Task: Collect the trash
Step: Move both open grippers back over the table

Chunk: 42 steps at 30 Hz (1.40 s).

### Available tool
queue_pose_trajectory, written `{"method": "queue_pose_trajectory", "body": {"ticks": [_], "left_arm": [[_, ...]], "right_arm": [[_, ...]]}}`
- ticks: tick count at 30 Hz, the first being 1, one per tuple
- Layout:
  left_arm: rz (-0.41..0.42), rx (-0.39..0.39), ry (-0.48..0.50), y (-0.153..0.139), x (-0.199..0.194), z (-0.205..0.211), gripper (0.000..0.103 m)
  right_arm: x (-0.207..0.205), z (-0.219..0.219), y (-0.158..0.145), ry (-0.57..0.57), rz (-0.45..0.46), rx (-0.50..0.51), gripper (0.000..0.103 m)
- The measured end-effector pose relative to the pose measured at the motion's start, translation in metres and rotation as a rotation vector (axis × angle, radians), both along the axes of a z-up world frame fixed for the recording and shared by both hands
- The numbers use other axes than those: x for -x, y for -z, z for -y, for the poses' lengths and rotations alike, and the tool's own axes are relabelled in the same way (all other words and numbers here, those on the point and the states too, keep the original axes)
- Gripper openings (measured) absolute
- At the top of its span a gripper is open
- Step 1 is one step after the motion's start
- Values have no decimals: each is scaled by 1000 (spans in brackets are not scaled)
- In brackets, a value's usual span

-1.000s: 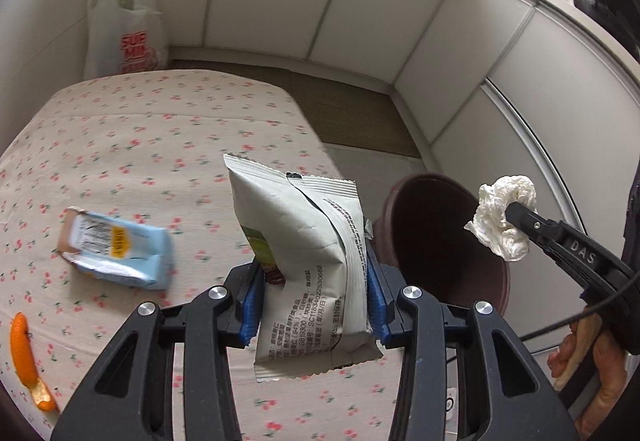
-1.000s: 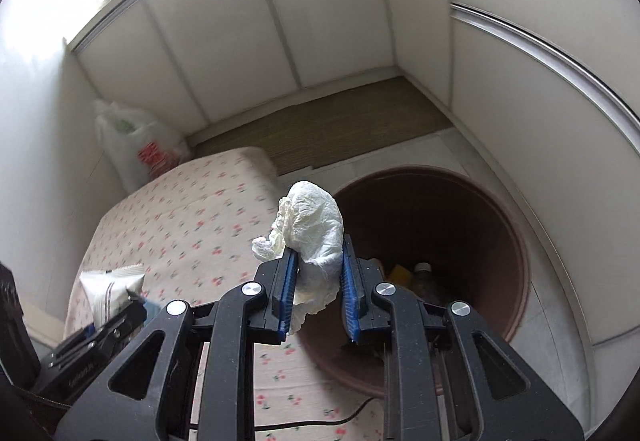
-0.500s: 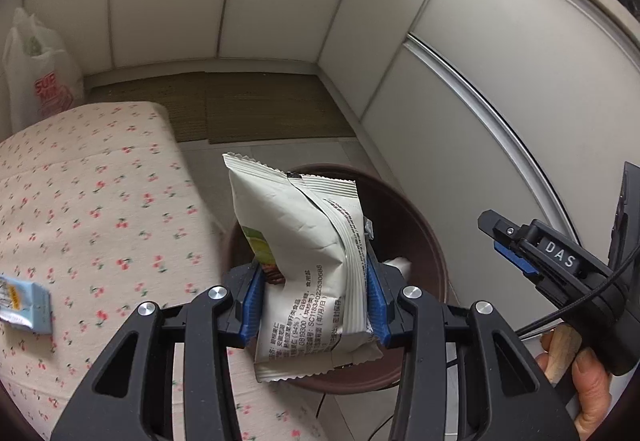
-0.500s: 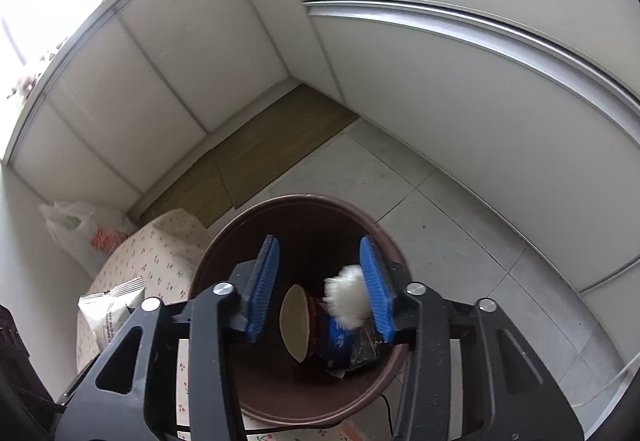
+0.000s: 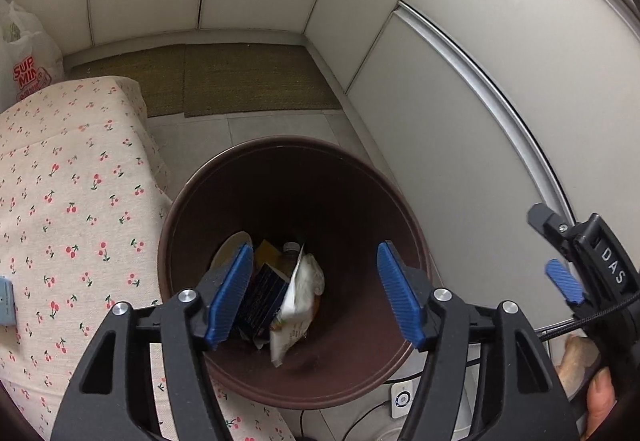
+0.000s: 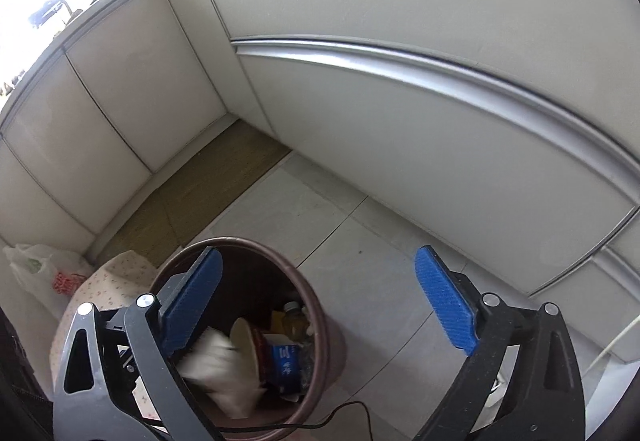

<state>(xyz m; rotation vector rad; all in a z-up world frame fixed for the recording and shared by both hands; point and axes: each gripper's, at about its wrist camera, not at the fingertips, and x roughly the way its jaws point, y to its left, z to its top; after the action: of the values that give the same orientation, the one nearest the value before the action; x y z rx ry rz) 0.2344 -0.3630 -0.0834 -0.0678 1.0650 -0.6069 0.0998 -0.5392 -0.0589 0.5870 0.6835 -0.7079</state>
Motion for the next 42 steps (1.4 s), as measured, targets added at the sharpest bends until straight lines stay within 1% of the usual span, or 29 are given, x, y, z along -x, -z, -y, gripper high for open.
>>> {"method": "queue_pose_trajectory", "body": {"ticks": [3, 6, 11, 15, 19, 24, 27, 35, 42], "left_arm": [[-11, 0, -21, 2, -3, -10, 66], [-1, -19, -50, 2, -1, -22, 71], [20, -55, -101, 5, 4, -49, 72], [35, -57, -176, 7, 7, -82, 72], [29, -45, -249, 7, 5, -113, 72], [46, -40, -326, 4, 11, -153, 72], [29, -36, -379, 5, 16, -183, 72], [5, -34, -486, 6, 31, -248, 72], [-12, -72, -588, 14, 53, -311, 72]], "right_arm": [[2, -1, -3, -7, -11, 32, 96], [-3, -12, -5, -33, -49, 91, 96], [-20, -32, -2, -110, -88, 115, 96], [-38, -63, -4, -192, -112, 153, 96], [-49, -100, -10, -276, -140, 231, 96], [-60, -136, -13, -371, -150, 263, 96], [-68, -159, -10, -428, -174, 291, 96], [-81, -219, -4, -575, -193, 297, 96], [-94, -286, 6, -736, -231, 333, 96]]}}
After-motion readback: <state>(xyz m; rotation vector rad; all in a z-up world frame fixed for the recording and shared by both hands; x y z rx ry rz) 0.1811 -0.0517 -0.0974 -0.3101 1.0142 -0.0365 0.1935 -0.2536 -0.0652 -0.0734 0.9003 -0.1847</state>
